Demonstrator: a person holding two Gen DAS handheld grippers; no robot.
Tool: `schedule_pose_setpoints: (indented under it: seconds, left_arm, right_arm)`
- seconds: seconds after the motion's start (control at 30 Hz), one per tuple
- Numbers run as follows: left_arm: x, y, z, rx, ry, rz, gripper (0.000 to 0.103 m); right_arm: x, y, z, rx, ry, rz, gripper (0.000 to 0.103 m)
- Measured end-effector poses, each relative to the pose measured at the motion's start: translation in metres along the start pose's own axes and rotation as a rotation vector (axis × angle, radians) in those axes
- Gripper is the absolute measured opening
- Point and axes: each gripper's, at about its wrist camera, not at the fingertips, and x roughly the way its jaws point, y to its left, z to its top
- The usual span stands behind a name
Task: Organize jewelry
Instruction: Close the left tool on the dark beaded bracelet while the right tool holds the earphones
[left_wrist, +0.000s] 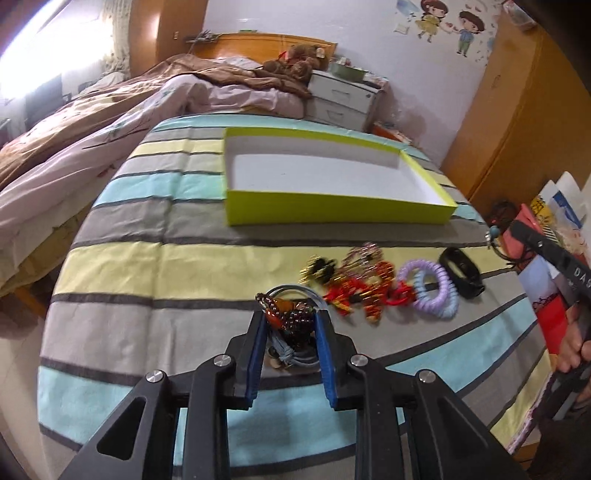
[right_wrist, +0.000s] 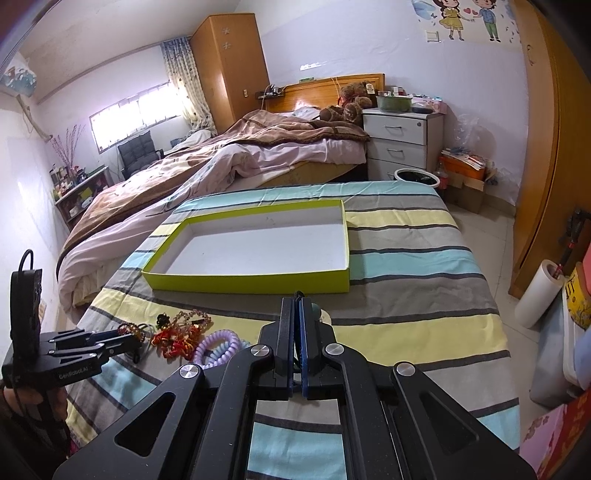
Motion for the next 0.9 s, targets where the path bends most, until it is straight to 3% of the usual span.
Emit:
schedule_pose_setpoints:
  seconds: [0.13, 0.23, 0.47, 0.53, 0.57, 0.7, 0.73, 0.9]
  left_arm:
    - [-0.011, -0.002, -0.001, 0.056, -0.032, 0.124, 0.048]
    - [-0.018, -0.006, 0.001, 0.083, -0.067, 0.133, 0.048]
    - [-0.003, -0.020, -0.001, 0.153, -0.035, 0.172, 0.048]
    - [0.000, -0.023, 0.000, 0.158, -0.032, 0.184, 0.043]
    - [0.000, -0.024, 0.001, 0.164, -0.034, 0.191, 0.031]
    - [0.000, -0.026, 0.002, 0.163, -0.030, 0.195, 0.022]
    - [-0.003, -0.026, 0.003, 0.162, -0.040, 0.191, 0.011]
    - [-0.005, -0.022, 0.004, 0.145, -0.034, 0.162, 0.010]
  right_arm:
    - [0.001, 0.003, 0.001, -0.002, -0.002, 0.006, 0.002]
    - [0.002, 0.006, 0.001, -0.006, -0.002, 0.007, 0.002]
    - [0.004, 0.007, -0.001, -0.005, 0.005, 0.005, 0.002]
    - [0.004, 0.006, -0.001, 0.000, 0.006, 0.004, 0.002]
    - [0.005, 0.006, -0.002, 0.002, 0.005, 0.004, 0.002]
    - [0.004, 0.005, -0.003, 0.010, 0.007, 0.008, 0.002]
    - [0.004, 0.005, -0.003, 0.010, 0.007, 0.008, 0.002]
    - [0.003, 0.005, -0.003, 0.009, 0.003, 0.010, 0.002]
